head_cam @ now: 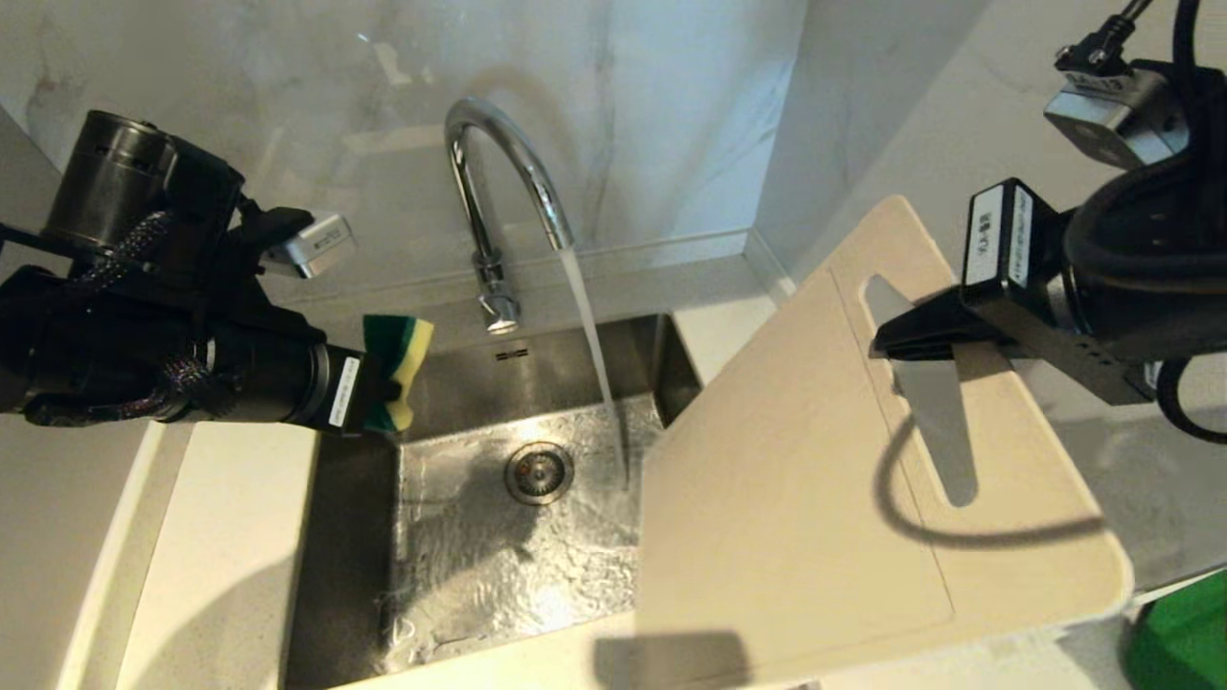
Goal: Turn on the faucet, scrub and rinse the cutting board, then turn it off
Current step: Scrub the cutting board underwater
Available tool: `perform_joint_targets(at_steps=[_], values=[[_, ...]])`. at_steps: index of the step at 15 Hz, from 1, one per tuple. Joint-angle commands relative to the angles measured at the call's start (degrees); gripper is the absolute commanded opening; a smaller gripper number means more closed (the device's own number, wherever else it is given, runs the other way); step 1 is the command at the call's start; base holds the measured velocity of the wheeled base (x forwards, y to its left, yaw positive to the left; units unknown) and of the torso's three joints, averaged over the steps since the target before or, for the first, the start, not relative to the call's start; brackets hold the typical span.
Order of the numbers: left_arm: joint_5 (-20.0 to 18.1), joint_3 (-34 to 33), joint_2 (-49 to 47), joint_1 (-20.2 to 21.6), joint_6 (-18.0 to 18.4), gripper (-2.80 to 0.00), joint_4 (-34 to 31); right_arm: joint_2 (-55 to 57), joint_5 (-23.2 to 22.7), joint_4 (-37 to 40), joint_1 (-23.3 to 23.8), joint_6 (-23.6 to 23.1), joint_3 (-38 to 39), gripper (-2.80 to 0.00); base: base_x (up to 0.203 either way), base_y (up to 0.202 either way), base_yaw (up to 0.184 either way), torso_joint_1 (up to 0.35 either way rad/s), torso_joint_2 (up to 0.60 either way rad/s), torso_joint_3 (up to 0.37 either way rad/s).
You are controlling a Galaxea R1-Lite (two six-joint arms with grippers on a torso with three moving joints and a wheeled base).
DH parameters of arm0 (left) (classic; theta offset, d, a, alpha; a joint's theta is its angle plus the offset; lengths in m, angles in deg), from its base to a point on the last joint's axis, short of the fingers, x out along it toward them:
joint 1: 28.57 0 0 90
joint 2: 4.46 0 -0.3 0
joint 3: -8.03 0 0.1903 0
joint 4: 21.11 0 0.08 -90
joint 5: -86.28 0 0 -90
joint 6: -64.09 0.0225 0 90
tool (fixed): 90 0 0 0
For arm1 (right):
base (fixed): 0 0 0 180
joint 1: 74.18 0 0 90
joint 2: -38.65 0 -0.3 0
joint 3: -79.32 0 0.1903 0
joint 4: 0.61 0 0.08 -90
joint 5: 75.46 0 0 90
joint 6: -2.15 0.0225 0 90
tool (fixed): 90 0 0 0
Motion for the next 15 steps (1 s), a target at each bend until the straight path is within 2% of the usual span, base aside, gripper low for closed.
perform_joint_targets(at_steps=[1,3,7,10,13,15], values=[[0.1,-0.1,1.2,-0.1,-1.2,-2.80,-0.2,5.0,0.1,-0.1,-0.1,1.7,-4.8,-2.80,0.000,0.000,0.000,0.000,0.00,0.000],[0.1,0.4,1.9,0.0,-1.5,-2.80,-1.6,9.2,0.2,-0.1,-0.1,3.7,-9.6,-2.80,0.000,0.000,0.000,0.000,0.00,0.000],[0.3,0.8,4.1,0.0,-3.7,-2.80,-3.9,16.6,0.6,-0.4,0.0,4.3,-15.7,-2.80,0.000,0.000,0.000,0.000,0.00,0.000],[0.2,0.3,5.7,0.0,-4.6,-2.80,-4.2,21.2,1.6,-3.7,0.1,4.2,-16.8,-2.80,0.000,0.000,0.000,0.000,0.00,0.000],[0.2,0.6,6.1,0.0,-4.6,-2.80,-4.2,27.1,5.4,-9.5,0.2,4.2,-17.0,-2.80,0.000,0.000,0.000,0.000,0.00,0.000],[0.2,-0.3,7.0,0.0,-4.6,-2.80,-4.2,29.0,5.5,-12.7,0.2,4.5,-17.0,-2.80,0.000,0.000,0.000,0.000,0.00,0.000]])
